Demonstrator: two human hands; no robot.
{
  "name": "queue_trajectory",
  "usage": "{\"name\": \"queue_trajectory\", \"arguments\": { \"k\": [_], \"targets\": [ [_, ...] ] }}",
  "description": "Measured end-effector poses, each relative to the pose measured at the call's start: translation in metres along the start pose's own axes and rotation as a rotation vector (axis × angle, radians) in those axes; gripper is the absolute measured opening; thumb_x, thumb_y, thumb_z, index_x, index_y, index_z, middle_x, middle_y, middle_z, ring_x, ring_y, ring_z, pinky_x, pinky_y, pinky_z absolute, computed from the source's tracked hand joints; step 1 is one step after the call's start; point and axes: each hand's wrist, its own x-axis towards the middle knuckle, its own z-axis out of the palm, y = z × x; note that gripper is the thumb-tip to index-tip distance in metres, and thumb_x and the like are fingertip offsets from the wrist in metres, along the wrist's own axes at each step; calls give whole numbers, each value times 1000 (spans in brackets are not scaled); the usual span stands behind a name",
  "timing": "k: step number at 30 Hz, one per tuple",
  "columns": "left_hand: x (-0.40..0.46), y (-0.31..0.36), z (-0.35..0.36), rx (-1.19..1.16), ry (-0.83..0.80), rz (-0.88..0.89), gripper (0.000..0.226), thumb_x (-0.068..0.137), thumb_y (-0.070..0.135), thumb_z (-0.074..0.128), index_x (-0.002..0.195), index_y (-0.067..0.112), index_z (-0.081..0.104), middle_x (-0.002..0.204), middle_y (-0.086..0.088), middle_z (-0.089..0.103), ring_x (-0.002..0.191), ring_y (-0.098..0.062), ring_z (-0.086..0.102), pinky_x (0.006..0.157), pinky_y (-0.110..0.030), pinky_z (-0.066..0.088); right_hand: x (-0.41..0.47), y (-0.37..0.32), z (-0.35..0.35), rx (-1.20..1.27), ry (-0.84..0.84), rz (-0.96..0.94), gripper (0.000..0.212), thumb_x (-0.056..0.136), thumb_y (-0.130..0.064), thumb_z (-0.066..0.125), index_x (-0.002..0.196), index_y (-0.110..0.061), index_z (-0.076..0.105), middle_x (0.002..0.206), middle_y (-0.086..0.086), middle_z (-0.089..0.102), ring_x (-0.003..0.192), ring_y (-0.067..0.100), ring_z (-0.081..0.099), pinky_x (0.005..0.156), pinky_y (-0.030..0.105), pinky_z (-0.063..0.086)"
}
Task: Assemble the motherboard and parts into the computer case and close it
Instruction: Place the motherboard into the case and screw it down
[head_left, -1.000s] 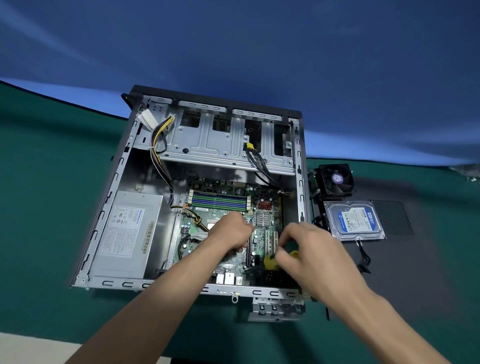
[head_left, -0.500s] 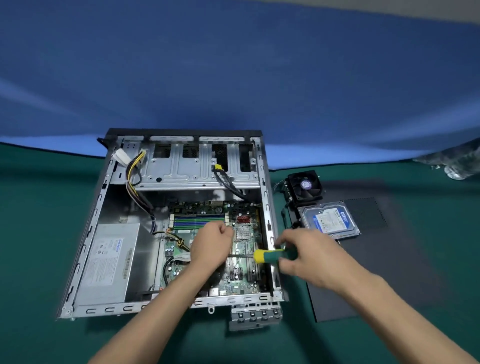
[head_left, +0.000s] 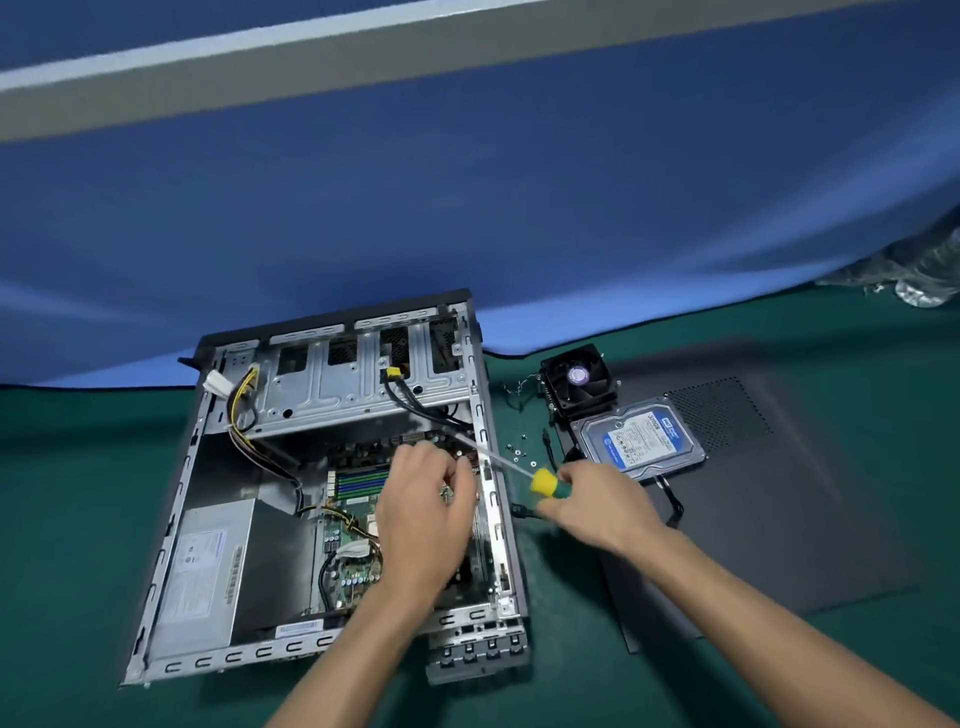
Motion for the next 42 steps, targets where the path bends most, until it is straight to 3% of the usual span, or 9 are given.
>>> {"name": "queue_trajectory", "arguments": {
  "k": [3, 6, 9, 12, 17, 22, 26, 33, 42],
  "targets": [
    [-1, 9, 17, 20, -104, -79, 48, 89, 12, 58, 57, 30, 27, 57, 14, 35, 55, 1, 33, 48, -14, 22, 13, 21, 7, 251, 34, 58, 13, 87, -29, 59, 77, -21, 56, 65, -5, 57, 62, 17, 56, 51, 24, 35],
    [-1, 14, 33, 65, -182, -147, 49, 89, 12, 57, 55, 28, 26, 52, 11, 33, 47, 2, 29, 50, -14, 36, 26, 31, 16, 521, 35, 124, 21, 89, -24, 63, 71, -18, 54, 52, -1, 56, 42, 15, 53, 52, 27, 42],
    [-4, 18, 44, 158, -239, -199, 47, 92, 20, 54, 57, 28, 23, 56, 9, 32, 46, -1, 29, 43, -18, 19, 39, 34, 24, 643, 64, 178, 19, 88, -20, 64, 71, -16, 57, 54, 2, 54, 48, 22, 52, 61, 42, 48],
    [-3, 19, 48, 183, -236, -200, 51, 92, 19, 56, 57, 29, 19, 55, 11, 29, 46, 0, 26, 45, -16, 14, 51, 29, 30, 619, 91, 244, 18, 89, -21, 61, 72, -15, 59, 60, 6, 59, 58, 26, 57, 68, 46, 53],
    [-2, 19, 47, 226, -225, -137, 46, 88, 15, 61, 59, 22, 26, 56, 10, 29, 44, -3, 24, 45, -17, 13, 78, 12, 35, 538, 92, 319, 20, 93, -24, 56, 75, -15, 58, 62, 3, 62, 59, 21, 63, 71, 33, 52],
    [1, 23, 44, 242, -227, -62, 48, 78, 9, 72, 63, 23, 29, 57, 11, 28, 39, -3, 16, 45, -12, 7, 97, 18, 35, 309, 119, 349, 20, 94, -24, 54, 107, -11, 62, 104, 11, 66, 96, 30, 62, 72, 30, 43],
    [2, 22, 45, 240, -186, -50, 51, 74, 8, 76, 63, 23, 28, 54, 6, 33, 42, -14, 24, 43, -20, 19, 104, 22, 40, 288, 99, 333, 19, 93, -25, 56, 106, -13, 63, 103, 11, 67, 94, 30, 62, 70, 29, 41],
    [0, 17, 46, 210, -155, -52, 48, 79, 9, 71, 61, 21, 28, 57, 9, 28, 41, -14, 25, 43, -20, 19, 107, 19, 42, 298, 111, 316, 7, 87, -26, 58, 86, -19, 60, 91, 7, 65, 86, 28, 61, 68, 28, 42],
    [0, 13, 49, 224, -143, -21, 48, 76, 9, 73, 62, 22, 29, 51, 0, 43, 43, -15, 26, 44, -23, 24, 110, 5, 53, 256, 93, 311, 25, 84, -35, 68, 84, -11, 63, 89, 8, 67, 80, 27, 62, 64, 26, 41]
  ]
}}
